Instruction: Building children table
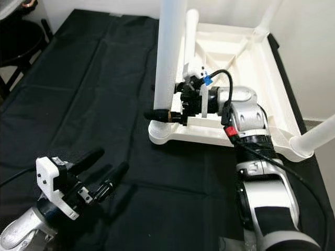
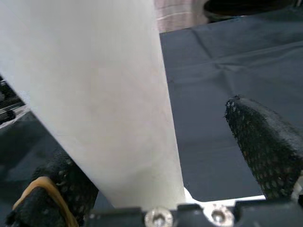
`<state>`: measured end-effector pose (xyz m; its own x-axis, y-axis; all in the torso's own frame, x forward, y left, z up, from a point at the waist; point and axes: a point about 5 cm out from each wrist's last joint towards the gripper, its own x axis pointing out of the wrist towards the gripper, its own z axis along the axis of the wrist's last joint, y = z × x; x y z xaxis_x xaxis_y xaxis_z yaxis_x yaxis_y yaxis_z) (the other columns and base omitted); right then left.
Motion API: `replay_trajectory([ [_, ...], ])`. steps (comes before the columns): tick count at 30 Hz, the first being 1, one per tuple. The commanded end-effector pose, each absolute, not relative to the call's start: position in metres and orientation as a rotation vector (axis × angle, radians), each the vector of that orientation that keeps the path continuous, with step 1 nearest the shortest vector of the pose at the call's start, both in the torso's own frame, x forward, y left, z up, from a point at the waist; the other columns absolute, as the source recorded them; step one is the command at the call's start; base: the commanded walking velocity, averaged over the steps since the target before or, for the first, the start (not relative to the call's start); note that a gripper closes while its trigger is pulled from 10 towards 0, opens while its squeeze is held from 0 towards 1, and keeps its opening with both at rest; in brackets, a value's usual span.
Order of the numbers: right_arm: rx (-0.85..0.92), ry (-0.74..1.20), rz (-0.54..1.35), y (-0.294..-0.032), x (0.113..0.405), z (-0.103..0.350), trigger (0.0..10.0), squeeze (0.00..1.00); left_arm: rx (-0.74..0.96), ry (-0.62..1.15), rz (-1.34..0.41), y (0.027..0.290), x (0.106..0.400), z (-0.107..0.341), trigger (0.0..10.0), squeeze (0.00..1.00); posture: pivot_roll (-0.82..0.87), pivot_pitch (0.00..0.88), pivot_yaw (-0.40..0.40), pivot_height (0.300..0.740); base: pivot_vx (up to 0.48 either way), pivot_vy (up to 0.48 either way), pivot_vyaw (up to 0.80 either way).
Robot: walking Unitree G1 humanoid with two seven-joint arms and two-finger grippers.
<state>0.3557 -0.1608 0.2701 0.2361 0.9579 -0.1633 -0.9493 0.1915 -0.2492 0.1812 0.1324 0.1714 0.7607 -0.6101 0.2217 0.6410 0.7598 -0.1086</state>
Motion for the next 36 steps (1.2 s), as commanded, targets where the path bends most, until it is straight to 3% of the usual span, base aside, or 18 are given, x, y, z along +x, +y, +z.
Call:
replay_trajectory([
  [1,-0.334,-0.048,1.374,-0.165,0.354,0.274,0.0,0.0,-0.186,-0.155,-0.689,0.132,0.177,0.17,10.0,0.0,0.1,0.321,-0.042,0.74,0.0,0.0,0.0],
  [7,-0.338,-0.041,1.411,-0.17,0.351,0.272,0.0,0.0,-0.185,-0.156,-0.682,0.131,0.179,0.171,10.0,0.0,0.08,0.308,-0.05,0.74,0.0,0.0,0.0],
  [13,-0.362,-0.097,1.211,-0.165,0.356,0.259,0.0,0.0,-0.187,-0.162,-0.676,0.131,0.183,0.17,10.0,0.0,0.06,0.292,-0.051,0.74,0.0,0.0,0.0],
  [15,-0.307,-0.104,1.083,-0.155,0.351,0.248,0.0,0.0,-0.186,-0.166,-0.668,0.133,0.186,0.169,10.0,0.0,0.03,0.275,-0.056,0.74,0.0,0.0,0.0],
  [16,-0.258,-0.066,1.001,-0.14,0.331,0.23,0.0,0.0,-0.188,-0.169,-0.667,0.133,0.188,0.167,10.0,0.0,0.02,0.261,-0.072,0.74,0.0,0.0,0.0],
  [20,-0.218,-0.035,0.892,-0.128,0.314,0.214,0.0,0.0,-0.19,-0.173,-0.664,0.134,0.19,0.166,10.0,0.0,0.01,0.242,-0.08,0.74,0.0,0.0,0.0],
  [21,-0.182,-0.013,0.663,-0.125,0.311,0.202,0.0,0.0,-0.189,-0.174,-0.66,0.135,0.193,0.164,10.0,0.0,0.0,0.22,-0.078,0.74,0.0,0.0,0.0],
  [22,-0.182,-0.013,0.663,-0.125,0.311,0.202,0.0,0.0,-0.189,-0.174,-0.66,0.135,0.193,0.164,10.0,0.0,0.0,0.22,-0.078,0.74,0.0,0.0,0.0],
  [24,-0.151,0.022,0.342,-0.124,0.307,0.183,0.0,0.0,-0.185,-0.175,-0.655,0.135,0.197,0.161,10.0,0.0,0.0,0.196,-0.076,0.74,0.0,0.0,0.0],
  [28,-0.134,0.019,0.282,-0.115,0.308,0.179,0.0,0.0,-0.183,-0.174,-0.653,0.135,0.201,0.159,10.0,0.0,0.01,0.183,-0.076,0.74,0.0,0.0,0.0],
  [32,-0.126,-0.02,0.337,-0.109,0.321,0.188,0.0,0.0,-0.179,-0.173,-0.654,0.135,0.204,0.156,10.0,0.0,0.02,0.155,-0.088,0.74,0.0,0.0,0.0],
  [33,-0.136,-0.031,0.323,-0.114,0.326,0.195,6.0,0.0,-0.177,-0.173,-0.652,0.136,0.204,0.155,10.0,0.0,0.02,0.147,-0.087,0.74,0.0,0.0,0.0],
  [34,-0.15,-0.044,0.313,-0.121,0.33,0.201,10.0,0.0,-0.175,-0.174,-0.65,0.137,0.205,0.155,10.0,0.0,0.02,0.149,-0.088,0.74,0.0,0.0,0.0],
  [36,-0.162,-0.055,0.297,-0.129,0.329,0.208,10.0,0.0,-0.174,-0.175,-0.648,0.137,0.205,0.154,10.0,0.0,0.02,0.15,-0.085,0.74,0.0,0.0,0.0],
])
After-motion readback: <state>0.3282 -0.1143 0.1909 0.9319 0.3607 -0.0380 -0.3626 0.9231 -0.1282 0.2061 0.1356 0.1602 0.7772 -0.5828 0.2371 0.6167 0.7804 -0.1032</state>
